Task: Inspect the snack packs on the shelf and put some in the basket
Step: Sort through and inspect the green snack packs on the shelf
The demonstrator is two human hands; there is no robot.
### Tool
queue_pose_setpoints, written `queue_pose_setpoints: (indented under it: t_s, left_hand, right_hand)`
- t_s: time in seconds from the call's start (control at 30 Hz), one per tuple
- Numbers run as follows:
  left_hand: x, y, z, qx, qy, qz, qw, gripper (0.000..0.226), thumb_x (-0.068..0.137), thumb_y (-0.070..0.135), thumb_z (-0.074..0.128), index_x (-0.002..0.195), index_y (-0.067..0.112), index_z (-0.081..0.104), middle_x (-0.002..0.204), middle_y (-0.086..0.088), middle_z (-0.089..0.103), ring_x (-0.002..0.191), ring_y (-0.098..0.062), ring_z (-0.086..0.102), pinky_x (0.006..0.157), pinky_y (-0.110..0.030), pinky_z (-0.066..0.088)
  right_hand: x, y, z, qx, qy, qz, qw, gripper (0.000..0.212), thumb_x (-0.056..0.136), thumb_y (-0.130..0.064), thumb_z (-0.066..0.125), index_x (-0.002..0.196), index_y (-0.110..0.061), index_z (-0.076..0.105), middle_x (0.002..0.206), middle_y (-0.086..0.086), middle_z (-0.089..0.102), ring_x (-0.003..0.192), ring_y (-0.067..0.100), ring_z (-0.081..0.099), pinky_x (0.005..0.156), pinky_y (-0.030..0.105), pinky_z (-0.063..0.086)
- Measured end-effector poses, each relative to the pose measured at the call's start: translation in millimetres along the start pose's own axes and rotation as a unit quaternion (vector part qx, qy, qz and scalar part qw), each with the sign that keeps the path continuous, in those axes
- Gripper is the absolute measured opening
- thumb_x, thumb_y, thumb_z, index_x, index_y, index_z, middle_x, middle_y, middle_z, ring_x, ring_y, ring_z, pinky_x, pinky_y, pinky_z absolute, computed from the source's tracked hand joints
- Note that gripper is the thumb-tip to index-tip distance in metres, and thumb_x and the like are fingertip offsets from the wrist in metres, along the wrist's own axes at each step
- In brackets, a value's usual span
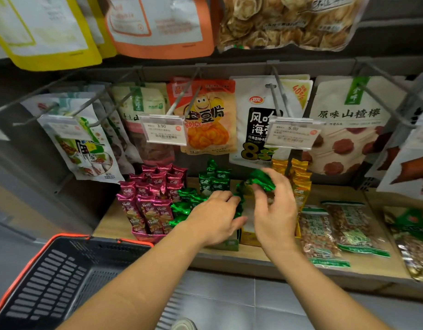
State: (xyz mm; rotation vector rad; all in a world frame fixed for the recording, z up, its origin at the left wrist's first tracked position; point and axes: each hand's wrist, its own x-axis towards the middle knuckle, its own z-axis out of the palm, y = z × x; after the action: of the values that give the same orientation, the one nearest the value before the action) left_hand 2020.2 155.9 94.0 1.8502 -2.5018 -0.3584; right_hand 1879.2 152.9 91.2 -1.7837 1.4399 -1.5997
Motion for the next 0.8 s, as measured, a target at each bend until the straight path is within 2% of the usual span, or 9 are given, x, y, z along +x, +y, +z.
queue_pose_setpoints:
  t_s: [0.1,0.2,0.27,0.33,0.43,0.5,0.6,0.73,0.8]
  left_hand:
    - [-1.6,2.2,-6.8,-0.030,0.018,-0.004,0.999,0.058,0.099,0.041,0.048,0.146,0.009,0.038,0.149,-0.010,0.040,0.140,-0.025,0.031,0.116,-0.038,0.028]
    - [-8.9,10.4,-23.8,-0.029,0.043,0.000,0.999,0.048,0.099,0.031,0.051,0.143,0.012,0.045,0.147,-0.007,0.046,0.137,-0.023,0.038,0.114,-0.034,0.030]
    - [-17.7,20.6,-42.9,-0.045,0.057,-0.007,0.997,0.037,0.098,0.027,0.052,0.133,0.017,0.058,0.135,-0.002,0.059,0.125,-0.018,0.052,0.106,-0.032,0.040]
    - [-31.5,32.1,-67.5,-0.124,0.064,-0.017,0.990,0.022,0.097,0.028,0.055,0.112,0.024,0.071,0.108,0.006,0.073,0.100,-0.009,0.065,0.092,-0.028,0.049]
    - [-59.7,54.1,-105.2,-0.318,0.078,0.007,0.945,0.018,0.096,0.026,0.057,0.089,0.025,0.074,0.076,0.006,0.074,0.069,-0.007,0.068,0.072,-0.028,0.054]
    - [-77.4,73.8,-123.1,-0.419,0.087,0.035,0.903,0.019,0.095,0.030,0.058,0.087,0.023,0.074,0.071,0.003,0.072,0.063,-0.009,0.064,0.062,-0.023,0.052]
    - [-98.0,105.8,-125.2,-0.533,0.099,0.044,0.839,0.031,0.082,0.041,0.060,0.095,0.016,0.072,0.069,0.002,0.066,0.062,-0.010,0.059,0.055,-0.021,0.050]
    - [-113.3,128.8,-103.3,-0.597,0.191,0.014,0.779,0.033,0.072,0.038,0.068,0.091,0.011,0.070,0.068,0.003,0.066,0.059,-0.008,0.059,0.052,-0.020,0.050]
    - [-116.0,129.6,-95.2,-0.596,0.241,-0.010,0.765,0.031,0.067,0.037,0.072,0.084,0.012,0.071,0.068,0.002,0.068,0.058,-0.006,0.059,0.052,-0.019,0.049]
  right_hand:
    - [-12.7,-25.8,-39.2,0.008,0.066,-0.069,0.995,0.030,0.093,-0.013,0.054,0.122,-0.003,0.058,0.117,-0.003,0.051,0.111,0.009,0.049,0.100,0.015,0.037]
    - [-14.4,-51.1,-78.0,0.021,0.044,-0.070,0.996,0.029,0.094,-0.014,0.056,0.122,-0.007,0.056,0.114,-0.001,0.052,0.105,-0.004,0.048,0.094,0.007,0.034]
    - [-16.2,-65.3,-103.2,0.037,-0.001,-0.038,0.999,0.022,0.096,-0.020,0.058,0.118,-0.018,0.057,0.110,-0.003,0.057,0.103,-0.007,0.051,0.088,0.009,0.039]
    - [-15.8,-78.5,-126.7,0.078,-0.048,0.013,0.996,0.018,0.092,-0.025,0.063,0.110,-0.022,0.061,0.103,-0.010,0.066,0.099,0.001,0.061,0.082,0.016,0.048]
    - [-12.8,-96.1,-154.7,0.183,-0.085,0.086,0.976,0.024,0.082,-0.030,0.070,0.104,-0.025,0.063,0.096,-0.012,0.072,0.088,0.003,0.068,0.072,0.013,0.051]
    - [-11.2,-100.7,-163.6,0.237,-0.106,0.136,0.956,0.037,0.072,-0.038,0.070,0.103,-0.020,0.062,0.095,-0.007,0.073,0.087,0.010,0.070,0.071,0.019,0.055]
    - [-15.6,-102.0,-167.1,0.274,-0.120,0.175,0.938,0.048,0.064,-0.037,0.072,0.101,-0.014,0.052,0.087,0.004,0.075,0.078,0.019,0.070,0.068,0.033,0.058]
    - [-29.3,-102.7,-159.3,0.279,-0.143,0.140,0.939,0.028,0.077,-0.016,0.075,0.094,-0.002,0.057,0.086,0.005,0.074,0.078,0.014,0.070,0.065,0.023,0.055]
    - [-35.7,-102.3,-154.4,0.264,-0.151,0.123,0.945,0.019,0.081,-0.008,0.074,0.094,-0.003,0.062,0.088,0.003,0.073,0.080,0.011,0.069,0.068,0.022,0.055]
